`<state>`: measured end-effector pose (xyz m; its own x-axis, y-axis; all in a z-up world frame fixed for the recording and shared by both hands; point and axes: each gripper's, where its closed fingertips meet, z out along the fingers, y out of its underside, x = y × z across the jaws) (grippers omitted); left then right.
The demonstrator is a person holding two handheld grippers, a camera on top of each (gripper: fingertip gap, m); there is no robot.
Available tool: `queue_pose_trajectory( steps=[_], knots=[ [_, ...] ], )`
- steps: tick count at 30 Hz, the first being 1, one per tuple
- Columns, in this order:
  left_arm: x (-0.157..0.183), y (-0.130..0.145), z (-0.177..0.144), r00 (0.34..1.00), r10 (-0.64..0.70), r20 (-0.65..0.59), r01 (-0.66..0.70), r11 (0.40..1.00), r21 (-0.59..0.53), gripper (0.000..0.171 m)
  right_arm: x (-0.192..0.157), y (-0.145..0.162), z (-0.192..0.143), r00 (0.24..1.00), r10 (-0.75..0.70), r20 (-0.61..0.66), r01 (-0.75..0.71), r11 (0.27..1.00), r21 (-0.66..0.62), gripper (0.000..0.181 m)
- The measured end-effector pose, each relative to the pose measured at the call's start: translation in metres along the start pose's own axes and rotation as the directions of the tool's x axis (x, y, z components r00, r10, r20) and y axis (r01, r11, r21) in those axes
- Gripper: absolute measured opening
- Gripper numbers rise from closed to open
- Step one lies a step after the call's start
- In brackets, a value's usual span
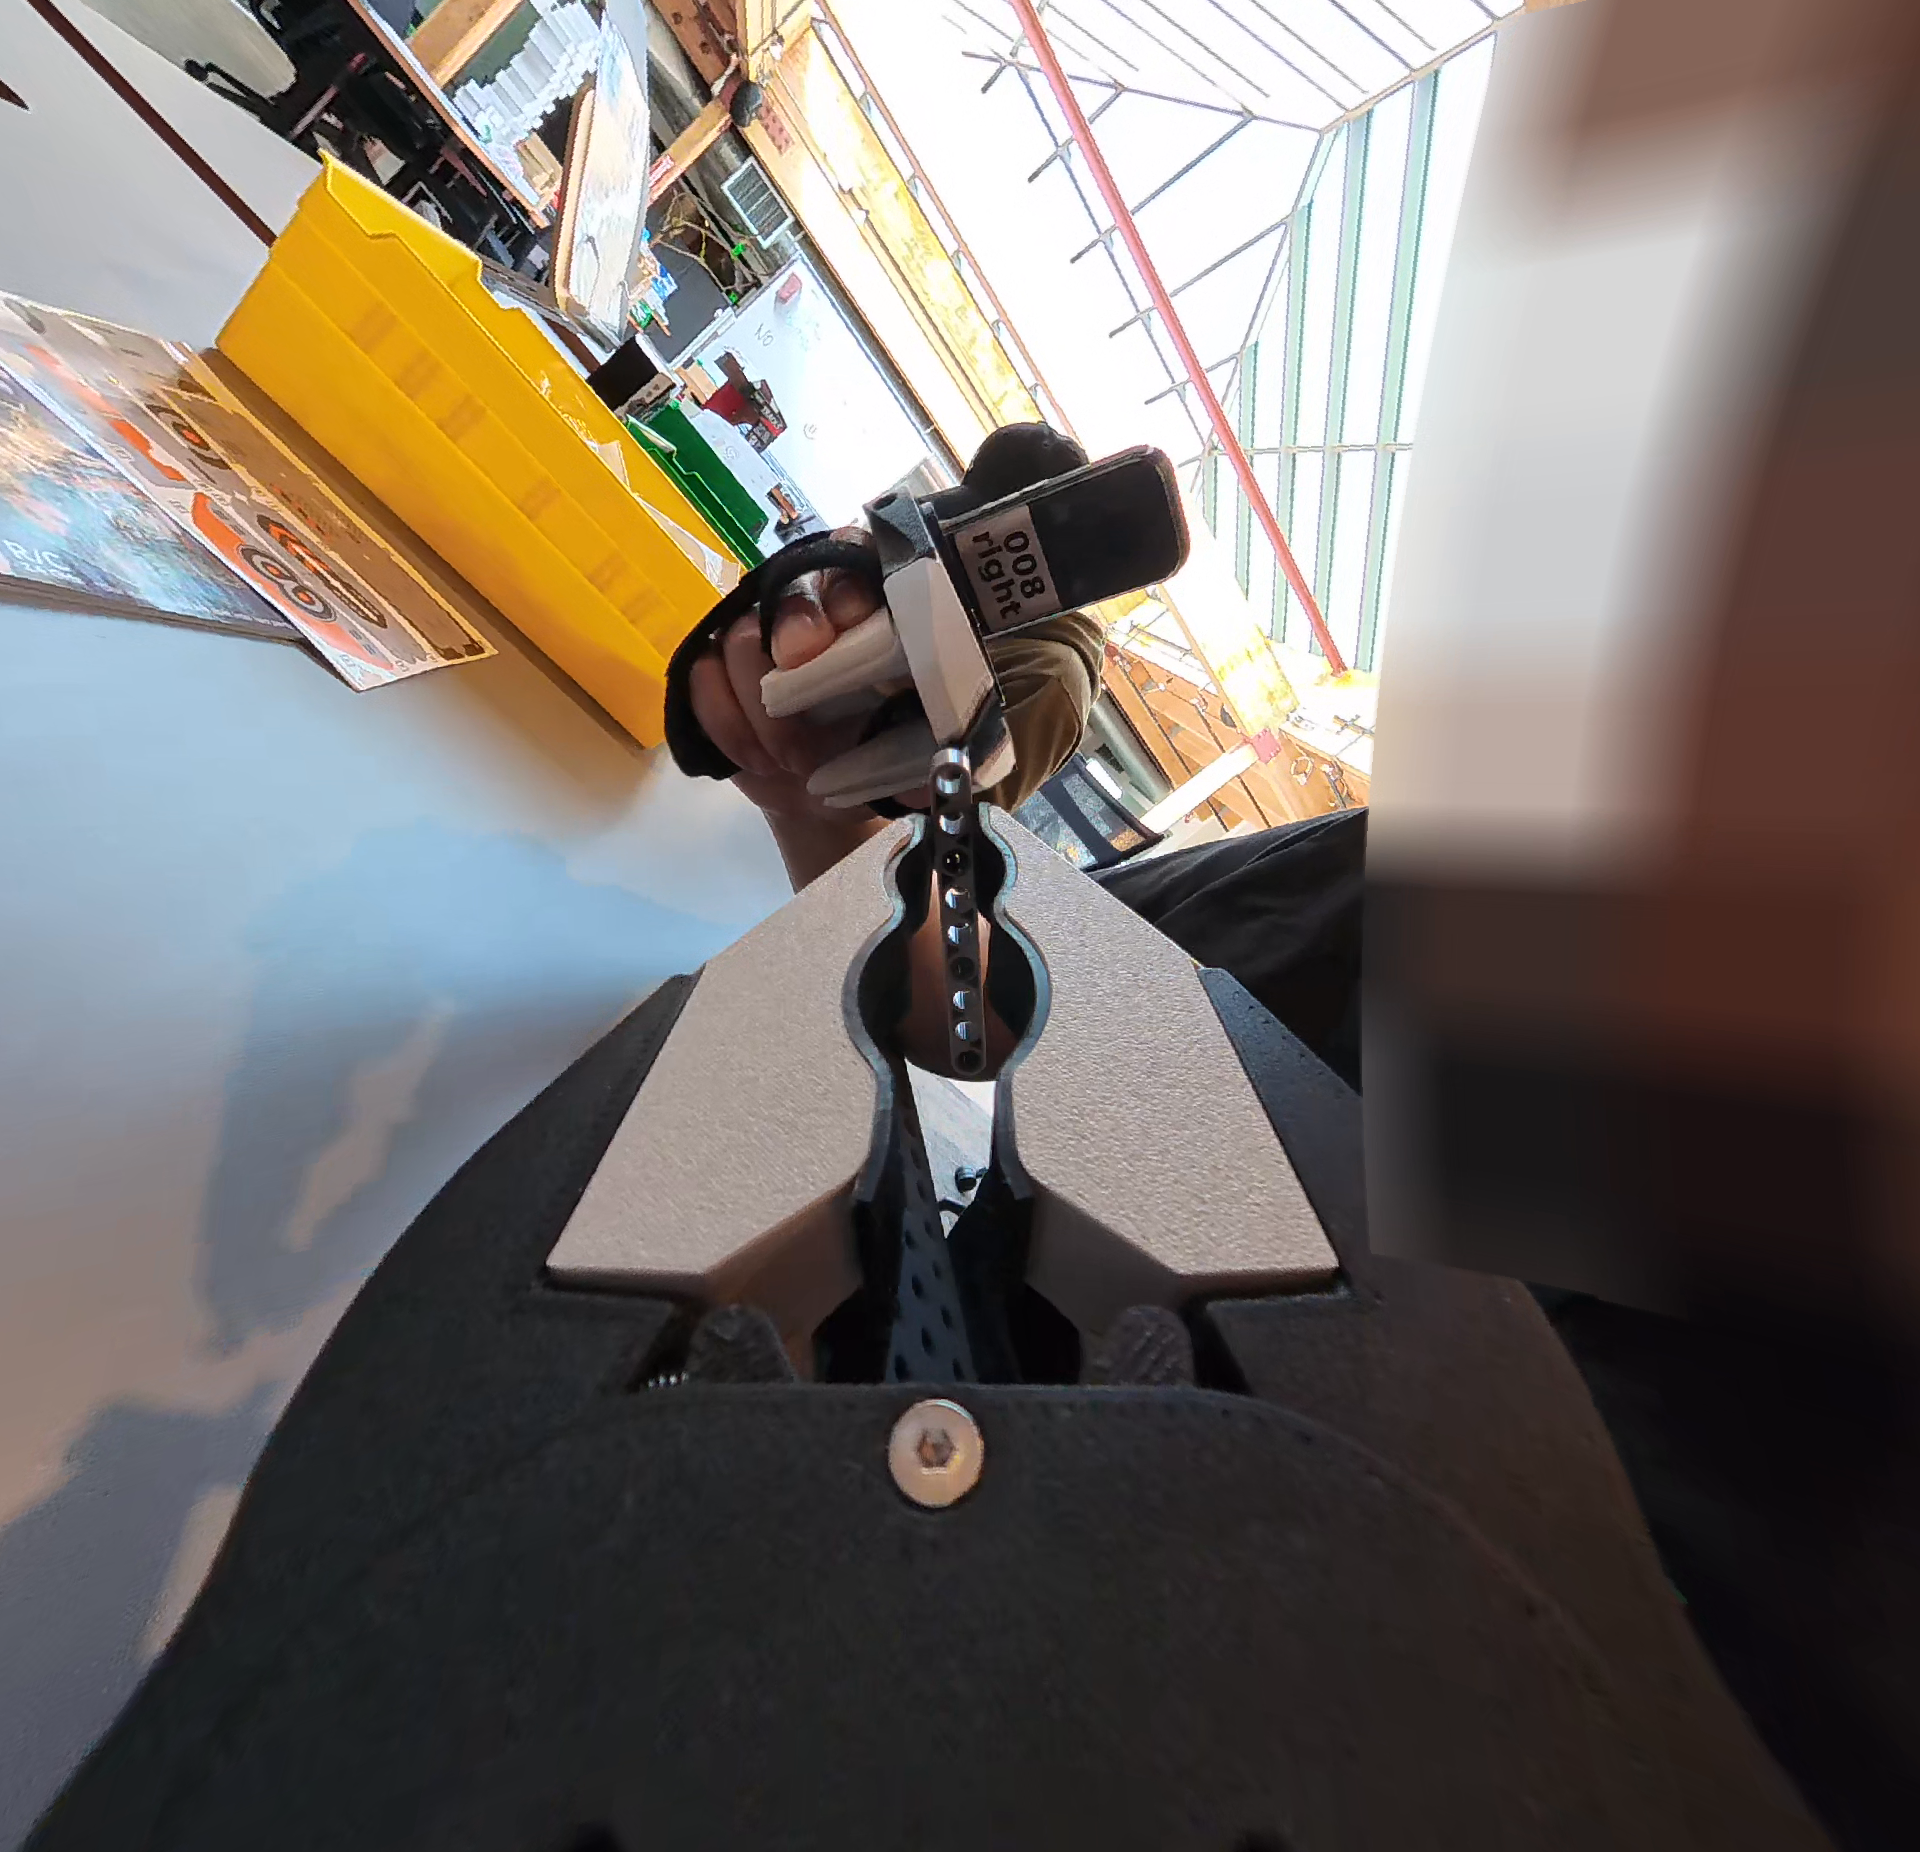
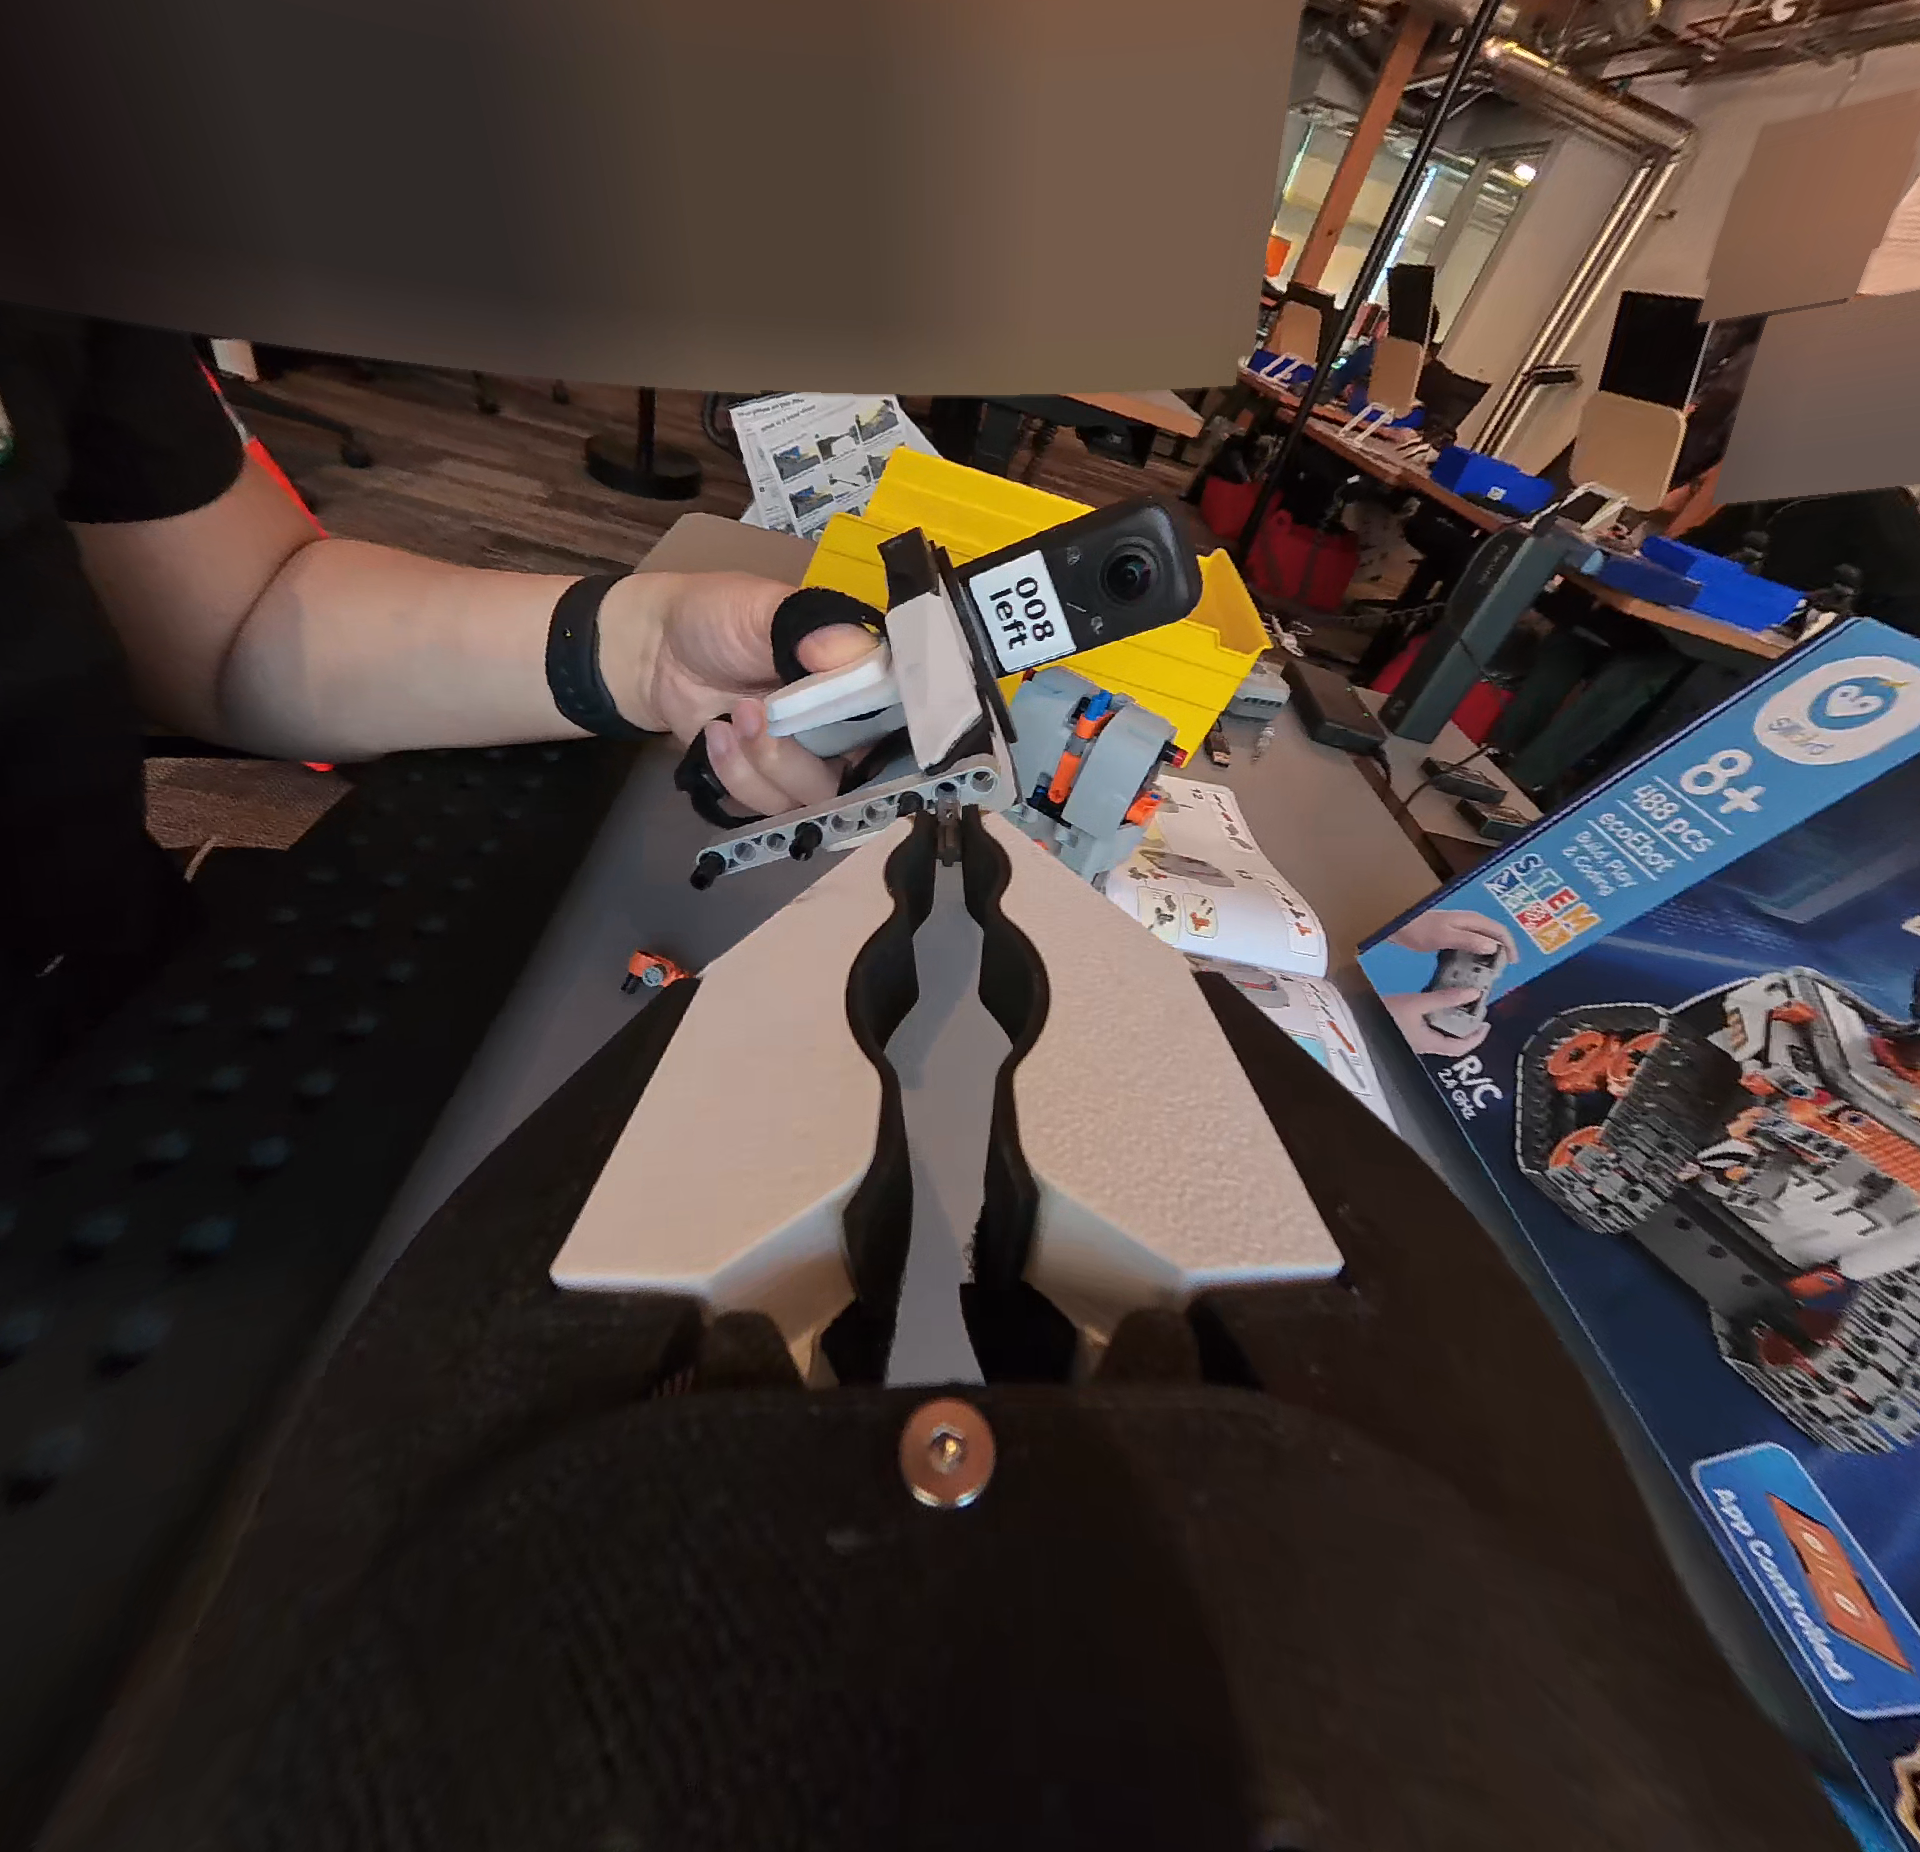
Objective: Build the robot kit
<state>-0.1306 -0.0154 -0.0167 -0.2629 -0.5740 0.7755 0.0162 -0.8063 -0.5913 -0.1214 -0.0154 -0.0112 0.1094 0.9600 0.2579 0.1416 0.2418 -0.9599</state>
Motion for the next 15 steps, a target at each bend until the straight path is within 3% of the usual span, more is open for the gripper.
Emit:
queue_pose_trajectory(
  steps=[15],
  knots=[
    [0.003,0.0075,0.0047,1.0,-0.006,-0.019,0.005,0.999,-0.043,0.005,-0.0078,0.0021,0.0065,0.997,0.048,0.062,-0.049,0.999,0.01,0.004]
  ],
)
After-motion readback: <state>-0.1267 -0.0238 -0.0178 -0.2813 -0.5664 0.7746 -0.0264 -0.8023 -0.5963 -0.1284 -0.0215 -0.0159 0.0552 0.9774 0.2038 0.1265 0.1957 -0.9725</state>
